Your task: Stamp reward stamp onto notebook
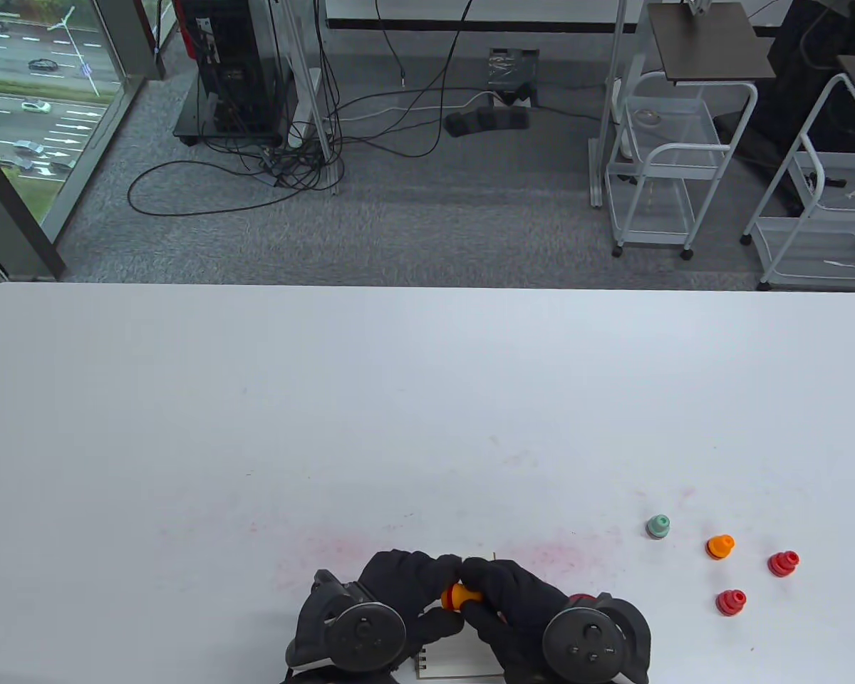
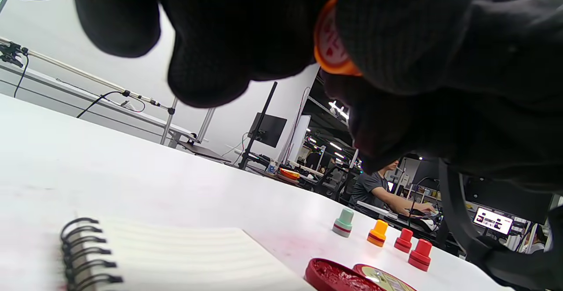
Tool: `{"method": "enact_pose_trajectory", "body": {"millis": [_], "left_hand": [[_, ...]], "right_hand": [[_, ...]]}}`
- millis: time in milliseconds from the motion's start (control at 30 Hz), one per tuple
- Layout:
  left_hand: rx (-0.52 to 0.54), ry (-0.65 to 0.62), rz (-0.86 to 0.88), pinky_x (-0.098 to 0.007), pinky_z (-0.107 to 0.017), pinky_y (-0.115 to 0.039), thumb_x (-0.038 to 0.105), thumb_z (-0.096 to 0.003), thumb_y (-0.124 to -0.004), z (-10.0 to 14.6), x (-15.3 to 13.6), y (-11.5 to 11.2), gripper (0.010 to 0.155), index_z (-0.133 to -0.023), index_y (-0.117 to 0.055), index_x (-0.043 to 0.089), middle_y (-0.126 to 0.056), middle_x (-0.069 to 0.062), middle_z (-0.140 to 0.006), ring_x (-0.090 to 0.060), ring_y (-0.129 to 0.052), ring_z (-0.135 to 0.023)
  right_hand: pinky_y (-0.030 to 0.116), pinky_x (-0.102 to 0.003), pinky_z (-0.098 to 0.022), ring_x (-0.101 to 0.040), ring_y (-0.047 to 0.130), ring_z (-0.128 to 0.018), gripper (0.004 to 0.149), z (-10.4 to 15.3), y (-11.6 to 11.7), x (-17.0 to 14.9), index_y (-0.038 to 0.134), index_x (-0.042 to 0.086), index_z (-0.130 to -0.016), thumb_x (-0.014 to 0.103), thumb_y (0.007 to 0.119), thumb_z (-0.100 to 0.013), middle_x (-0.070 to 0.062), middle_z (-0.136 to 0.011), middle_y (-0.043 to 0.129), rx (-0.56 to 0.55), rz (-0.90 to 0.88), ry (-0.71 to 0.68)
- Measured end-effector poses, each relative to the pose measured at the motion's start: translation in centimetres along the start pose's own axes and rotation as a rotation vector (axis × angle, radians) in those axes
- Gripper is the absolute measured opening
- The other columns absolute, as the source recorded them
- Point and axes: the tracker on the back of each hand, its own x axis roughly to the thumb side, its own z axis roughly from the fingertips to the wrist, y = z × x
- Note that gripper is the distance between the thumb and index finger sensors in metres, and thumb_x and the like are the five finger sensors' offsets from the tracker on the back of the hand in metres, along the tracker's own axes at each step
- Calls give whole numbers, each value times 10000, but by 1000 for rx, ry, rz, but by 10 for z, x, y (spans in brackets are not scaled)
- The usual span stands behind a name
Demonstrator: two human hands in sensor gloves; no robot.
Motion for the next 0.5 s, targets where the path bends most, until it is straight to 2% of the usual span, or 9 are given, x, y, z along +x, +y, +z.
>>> {"method": "enact_pose_trajectory", "body": {"millis": [333, 500], "left_hand": [[-32, 62, 18, -542, -613, -820, 465, -376, -888, 3, -13, 1, 685, -963, -775, 131, -939, -11, -766, -202, -1002, -616], [-101, 124, 18, -564, -642, -782, 430, -390, -891, 5, -24, 1, 679, -996, -742, 163, -899, -20, -839, -239, -966, -701]], "right_hand": [[879, -463, -424, -254, 982, -525, 494, 1, -5, -2, 718, 156, -888, 316, 834, -435, -111, -790, 878, -27, -10, 7], [875, -466, -428, -258, 976, -533, 495, 3, -9, -4, 717, 156, -890, 313, 834, -435, -112, -793, 875, -36, -14, 12]]}}
